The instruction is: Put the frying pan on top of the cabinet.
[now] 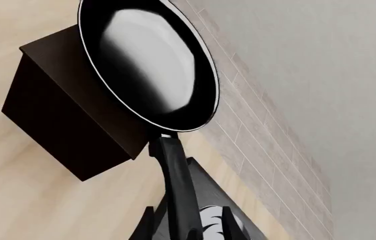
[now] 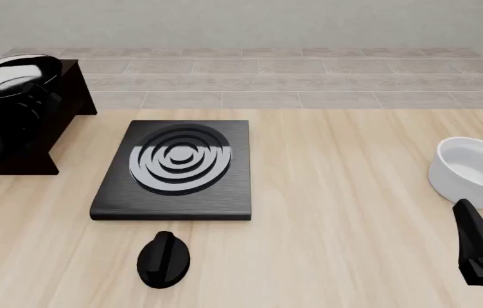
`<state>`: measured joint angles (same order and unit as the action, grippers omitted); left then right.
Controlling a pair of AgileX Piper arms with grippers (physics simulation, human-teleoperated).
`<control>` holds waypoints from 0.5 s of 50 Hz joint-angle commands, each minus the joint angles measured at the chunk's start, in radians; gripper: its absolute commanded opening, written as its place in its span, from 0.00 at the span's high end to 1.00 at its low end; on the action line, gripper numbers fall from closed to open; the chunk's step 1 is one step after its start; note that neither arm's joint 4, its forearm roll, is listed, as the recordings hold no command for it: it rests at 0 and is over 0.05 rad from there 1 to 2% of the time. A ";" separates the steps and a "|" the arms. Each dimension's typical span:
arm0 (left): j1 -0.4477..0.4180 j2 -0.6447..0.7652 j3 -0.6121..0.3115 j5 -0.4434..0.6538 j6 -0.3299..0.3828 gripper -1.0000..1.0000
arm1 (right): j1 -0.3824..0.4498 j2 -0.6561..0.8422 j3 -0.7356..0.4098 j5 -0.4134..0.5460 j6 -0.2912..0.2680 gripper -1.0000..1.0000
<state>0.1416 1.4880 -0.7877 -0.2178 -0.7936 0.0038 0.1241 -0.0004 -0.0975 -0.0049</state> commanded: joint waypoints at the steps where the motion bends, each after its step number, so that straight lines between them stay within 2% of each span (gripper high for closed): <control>1: 0.004 -0.007 0.004 0.005 0.020 0.00 | 0.001 0.010 0.000 -0.009 -0.001 0.00; 25: 0.020 -0.047 0.053 0.005 0.015 0.00 | 0.001 0.041 0.000 -0.040 -0.002 0.00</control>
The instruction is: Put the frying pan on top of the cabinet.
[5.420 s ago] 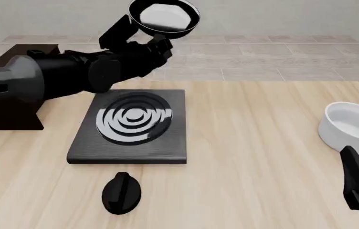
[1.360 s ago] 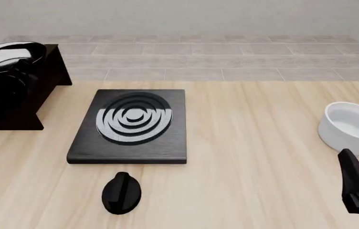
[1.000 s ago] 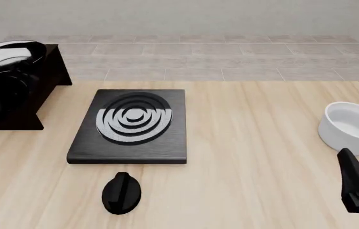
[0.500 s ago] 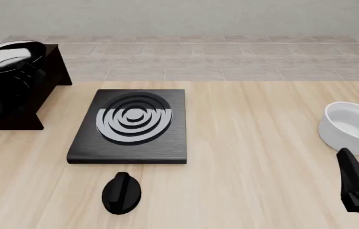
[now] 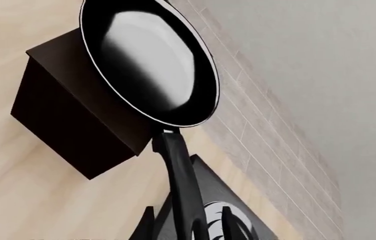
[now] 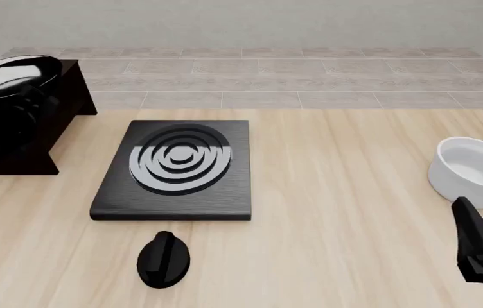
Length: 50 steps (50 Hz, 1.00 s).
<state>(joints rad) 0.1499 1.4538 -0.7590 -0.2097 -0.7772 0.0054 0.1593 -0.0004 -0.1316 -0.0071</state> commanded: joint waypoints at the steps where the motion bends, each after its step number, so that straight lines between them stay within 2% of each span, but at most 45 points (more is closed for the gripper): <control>1: 0.012 -0.013 0.024 -0.003 -0.001 0.00 | -0.001 0.006 0.000 -0.006 0.000 0.00; 21: 0.033 -0.004 0.071 -0.031 -0.012 0.00 | 0.000 -0.018 0.000 0.018 0.003 0.00; 50: -0.005 -0.090 0.142 -0.023 -0.030 0.00 | 0.005 -0.019 0.000 0.017 0.001 0.00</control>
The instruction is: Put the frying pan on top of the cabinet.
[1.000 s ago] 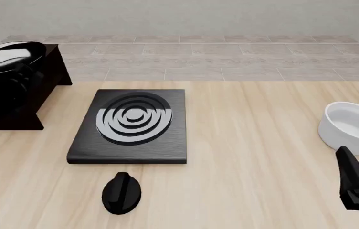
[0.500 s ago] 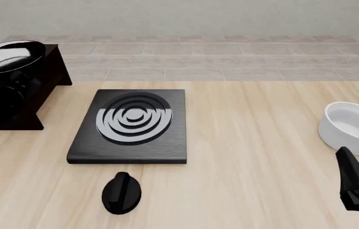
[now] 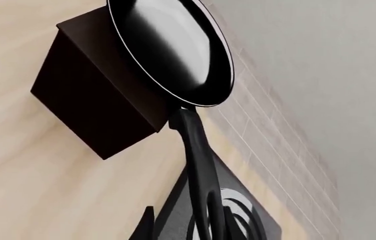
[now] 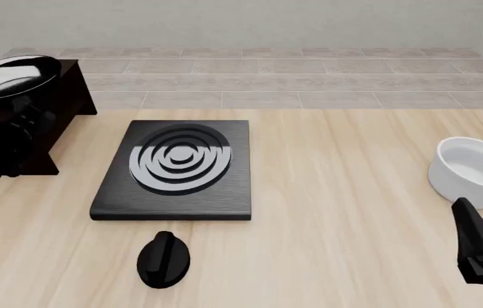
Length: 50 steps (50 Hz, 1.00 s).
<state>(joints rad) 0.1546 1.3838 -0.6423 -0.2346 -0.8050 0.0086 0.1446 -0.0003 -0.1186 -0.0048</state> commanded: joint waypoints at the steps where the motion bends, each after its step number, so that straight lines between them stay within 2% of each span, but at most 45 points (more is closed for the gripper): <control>1: -0.010 -0.023 0.027 0.003 0.001 0.00 | 0.002 -0.004 0.000 0.004 -0.001 0.00; 22: -0.007 -0.113 0.074 0.046 0.006 0.00 | 0.004 -0.016 0.000 0.012 0.000 0.00; 50: -0.067 -0.294 0.191 0.102 -0.009 0.00 | 0.005 -0.057 -0.001 0.050 0.000 0.00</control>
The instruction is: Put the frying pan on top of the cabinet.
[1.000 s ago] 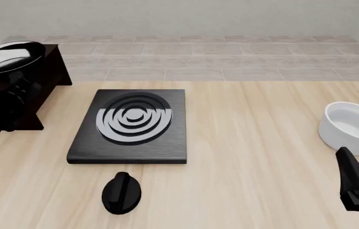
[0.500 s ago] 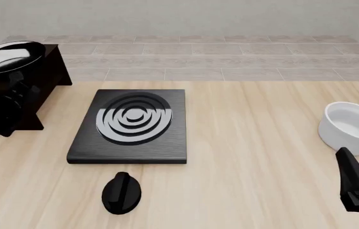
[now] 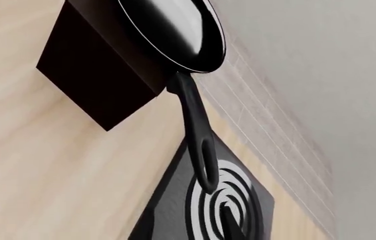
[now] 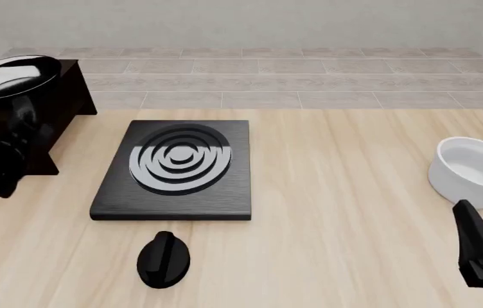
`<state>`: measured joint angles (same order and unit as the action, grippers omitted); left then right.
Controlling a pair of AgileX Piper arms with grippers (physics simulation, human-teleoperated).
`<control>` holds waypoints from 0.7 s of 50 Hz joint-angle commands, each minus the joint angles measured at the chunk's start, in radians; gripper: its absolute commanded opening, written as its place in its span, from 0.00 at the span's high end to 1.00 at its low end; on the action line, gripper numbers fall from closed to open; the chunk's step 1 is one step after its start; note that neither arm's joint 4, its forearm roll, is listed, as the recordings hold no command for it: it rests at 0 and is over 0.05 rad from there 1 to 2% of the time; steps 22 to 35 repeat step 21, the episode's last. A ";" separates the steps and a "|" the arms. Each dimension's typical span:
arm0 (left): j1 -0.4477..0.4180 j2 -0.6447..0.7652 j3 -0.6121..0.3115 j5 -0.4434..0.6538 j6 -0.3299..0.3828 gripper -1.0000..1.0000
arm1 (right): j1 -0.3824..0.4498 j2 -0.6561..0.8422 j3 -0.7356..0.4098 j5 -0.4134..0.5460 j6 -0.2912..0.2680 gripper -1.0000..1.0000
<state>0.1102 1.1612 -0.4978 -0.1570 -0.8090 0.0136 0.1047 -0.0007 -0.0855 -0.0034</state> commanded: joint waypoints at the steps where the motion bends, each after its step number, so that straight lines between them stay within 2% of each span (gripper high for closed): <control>1: -0.023 -0.076 0.055 0.022 -0.005 0.00 | 0.001 -0.019 -0.001 0.018 -0.002 0.00; 10: -0.043 -0.157 0.089 0.065 -0.013 0.00 | 0.001 -0.008 -0.002 0.007 -0.001 0.00; 20: -0.072 -0.270 0.140 0.130 -0.018 0.00 | 0.000 -0.014 -0.038 0.042 0.000 0.00; 35: -0.072 -0.270 0.140 0.130 -0.018 0.00 | 0.000 -0.014 -0.038 0.042 0.000 0.00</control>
